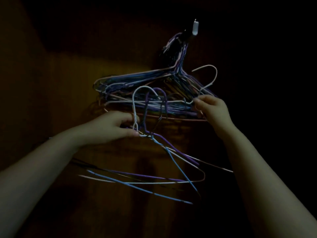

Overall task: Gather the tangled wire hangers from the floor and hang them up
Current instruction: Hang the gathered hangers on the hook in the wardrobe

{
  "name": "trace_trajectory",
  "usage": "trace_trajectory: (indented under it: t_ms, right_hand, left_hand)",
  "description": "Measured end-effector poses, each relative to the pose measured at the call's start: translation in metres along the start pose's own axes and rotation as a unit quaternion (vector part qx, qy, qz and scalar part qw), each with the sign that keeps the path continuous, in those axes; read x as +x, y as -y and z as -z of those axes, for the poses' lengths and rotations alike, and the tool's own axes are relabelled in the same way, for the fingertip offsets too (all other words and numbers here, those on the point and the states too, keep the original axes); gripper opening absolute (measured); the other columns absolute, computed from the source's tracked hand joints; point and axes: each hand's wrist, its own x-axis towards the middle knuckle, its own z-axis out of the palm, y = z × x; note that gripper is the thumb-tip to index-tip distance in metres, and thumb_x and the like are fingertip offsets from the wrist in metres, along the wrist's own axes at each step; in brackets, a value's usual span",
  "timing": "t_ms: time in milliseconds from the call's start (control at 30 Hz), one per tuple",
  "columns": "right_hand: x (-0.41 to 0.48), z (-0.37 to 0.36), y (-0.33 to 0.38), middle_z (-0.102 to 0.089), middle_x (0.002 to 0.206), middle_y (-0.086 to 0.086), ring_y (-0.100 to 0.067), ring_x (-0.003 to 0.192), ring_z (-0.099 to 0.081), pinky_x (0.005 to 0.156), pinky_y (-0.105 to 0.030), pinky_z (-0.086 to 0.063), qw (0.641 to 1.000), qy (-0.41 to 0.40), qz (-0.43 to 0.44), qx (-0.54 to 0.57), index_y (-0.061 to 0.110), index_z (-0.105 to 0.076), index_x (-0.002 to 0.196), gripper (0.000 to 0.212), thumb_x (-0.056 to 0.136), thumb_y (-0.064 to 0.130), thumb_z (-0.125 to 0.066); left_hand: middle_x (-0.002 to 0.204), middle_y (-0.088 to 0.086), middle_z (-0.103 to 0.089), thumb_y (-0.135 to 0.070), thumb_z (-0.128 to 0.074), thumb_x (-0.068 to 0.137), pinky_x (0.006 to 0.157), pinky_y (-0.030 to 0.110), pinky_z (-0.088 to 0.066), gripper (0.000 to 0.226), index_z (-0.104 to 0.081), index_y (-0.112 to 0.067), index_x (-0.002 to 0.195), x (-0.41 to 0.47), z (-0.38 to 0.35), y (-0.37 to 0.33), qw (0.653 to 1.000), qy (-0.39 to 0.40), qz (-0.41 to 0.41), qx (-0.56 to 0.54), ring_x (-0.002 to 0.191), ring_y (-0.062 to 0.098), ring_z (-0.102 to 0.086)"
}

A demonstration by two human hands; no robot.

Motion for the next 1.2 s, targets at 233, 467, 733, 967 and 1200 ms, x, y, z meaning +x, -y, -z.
trace_trajectory:
  t_ms: [233, 467, 733, 967, 1200]
  right_hand:
    - [0.073, 0.011, 0.040, -0.057, 0.047, 0.008, -0.005, 0.045, -0.050, 0.053, -0.021, -0.041, 0.995, 0.016, 0.007, 0.100, 0.012, -0.058, 0.069, 0.026, 0.094, 0.016, -0.056]
    - [0.102, -0.012, 0.068, -0.060, 0.064, -0.002, -0.014, 0.062, -0.057, 0.063, -0.026, -0.048, 0.997, 0.061, 0.016, -0.034, 0.008, -0.066, 0.074, 0.027, 0.090, 0.030, -0.062]
    - [0.095, -0.015, 0.050, -0.059, 0.062, 0.005, -0.007, 0.054, -0.052, 0.051, -0.020, -0.039, 0.986, 0.075, 0.018, -0.147, 0.014, -0.069, 0.078, 0.021, 0.088, 0.033, -0.066]
    - [0.055, -0.014, 0.049, -0.066, 0.092, 0.004, -0.015, 0.089, -0.061, 0.077, -0.037, -0.051, 0.955, -0.097, 0.091, -0.264, 0.021, -0.070, 0.095, 0.022, 0.088, 0.041, -0.062]
    - [-0.113, -0.056, 0.055, -0.056, 0.075, 0.017, 0.003, 0.077, -0.052, 0.066, -0.012, -0.038, 0.960, -0.271, 0.067, 0.010, 0.020, -0.063, 0.091, 0.008, 0.090, 0.026, -0.058]
  left_hand:
    - [0.109, -0.018, -0.065, -0.039, -0.074, 0.072, 0.085, 0.003, -0.042, 0.028, -0.062, -0.032, 0.096, 0.023, 0.024, -0.028, 0.998, -0.027, -0.054, -0.012, 0.103, -0.009, -0.056]
    - [0.099, -0.015, -0.062, -0.007, -0.063, 0.083, 0.074, 0.000, -0.041, 0.022, -0.062, -0.026, 0.094, 0.036, 0.030, -0.037, 0.998, -0.047, -0.036, -0.012, 0.090, -0.017, -0.057]
    - [0.098, -0.007, -0.065, -0.011, -0.067, 0.082, 0.078, 0.011, -0.049, 0.021, -0.061, -0.028, 0.092, 0.033, 0.027, -0.027, 0.997, -0.073, -0.019, -0.001, 0.092, -0.005, -0.060]
    - [0.095, -0.017, -0.061, -0.016, -0.070, 0.080, 0.076, 0.006, -0.042, 0.018, -0.060, -0.031, 0.084, 0.012, 0.017, -0.029, 0.996, -0.086, -0.003, 0.011, 0.085, -0.007, -0.058]
    - [0.067, -0.005, -0.051, -0.013, -0.067, 0.083, 0.046, 0.014, -0.043, 0.017, -0.054, -0.023, 0.080, -0.031, -0.024, -0.021, 0.989, -0.104, 0.079, -0.064, 0.048, 0.000, -0.050]
